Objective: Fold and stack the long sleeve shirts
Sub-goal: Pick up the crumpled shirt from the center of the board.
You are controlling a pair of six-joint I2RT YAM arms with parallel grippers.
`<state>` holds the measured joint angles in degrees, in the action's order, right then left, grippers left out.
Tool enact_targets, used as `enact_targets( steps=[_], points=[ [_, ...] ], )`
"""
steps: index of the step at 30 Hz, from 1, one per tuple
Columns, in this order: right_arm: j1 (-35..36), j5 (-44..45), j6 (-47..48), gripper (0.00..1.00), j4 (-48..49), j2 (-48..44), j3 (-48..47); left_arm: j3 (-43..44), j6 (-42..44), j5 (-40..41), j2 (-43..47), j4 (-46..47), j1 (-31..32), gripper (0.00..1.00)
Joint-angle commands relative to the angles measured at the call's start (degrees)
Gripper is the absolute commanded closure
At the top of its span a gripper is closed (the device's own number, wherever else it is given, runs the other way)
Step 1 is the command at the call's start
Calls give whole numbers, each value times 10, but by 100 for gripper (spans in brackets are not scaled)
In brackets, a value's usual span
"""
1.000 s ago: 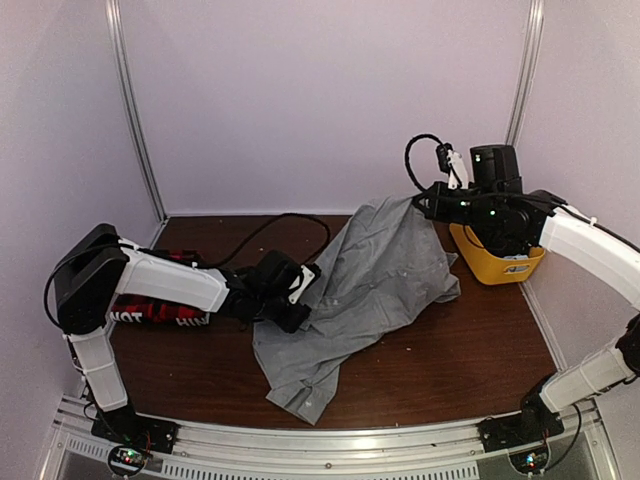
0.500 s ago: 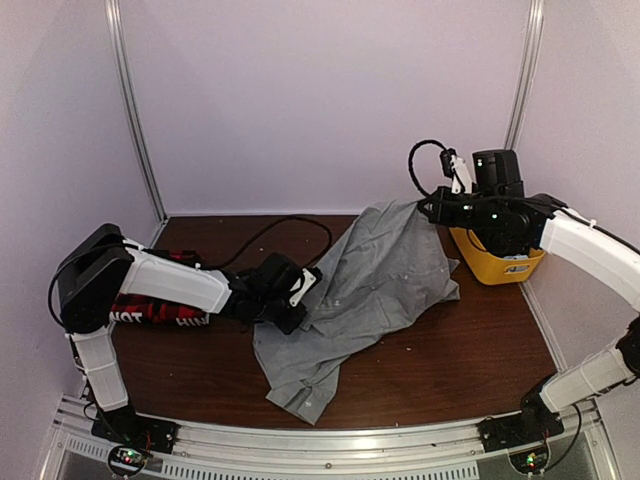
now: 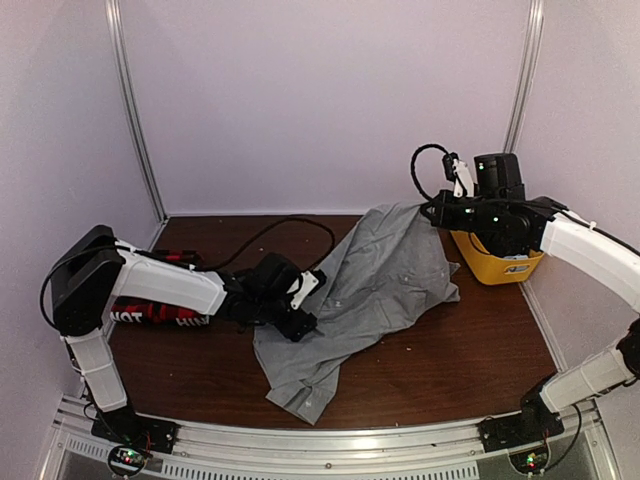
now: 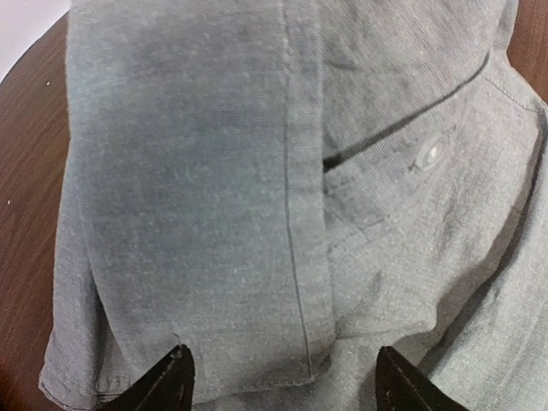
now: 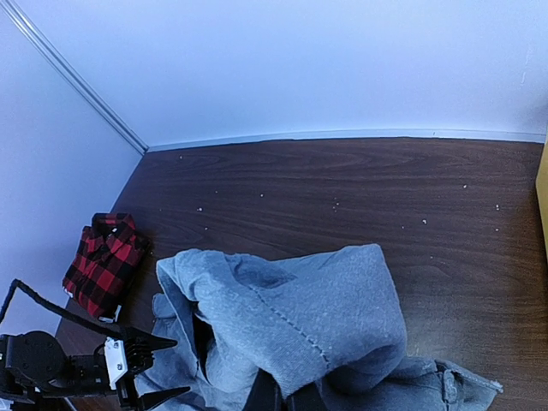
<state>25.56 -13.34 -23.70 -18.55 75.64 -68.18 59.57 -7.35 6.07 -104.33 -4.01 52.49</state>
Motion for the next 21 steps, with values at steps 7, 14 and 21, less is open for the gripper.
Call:
enact_targets(
  steps=[7,14,21],
  points=[
    [-10,-6,10,100,13,-15,6,22,7,82,-43,-35,17,30],
    [-12,-13,8,100,17,-13,9,21,-3,113,-42,-17,17,53],
    [-13,-14,9,100,18,-14,15,31,7,89,-43,19,17,74]
  ],
)
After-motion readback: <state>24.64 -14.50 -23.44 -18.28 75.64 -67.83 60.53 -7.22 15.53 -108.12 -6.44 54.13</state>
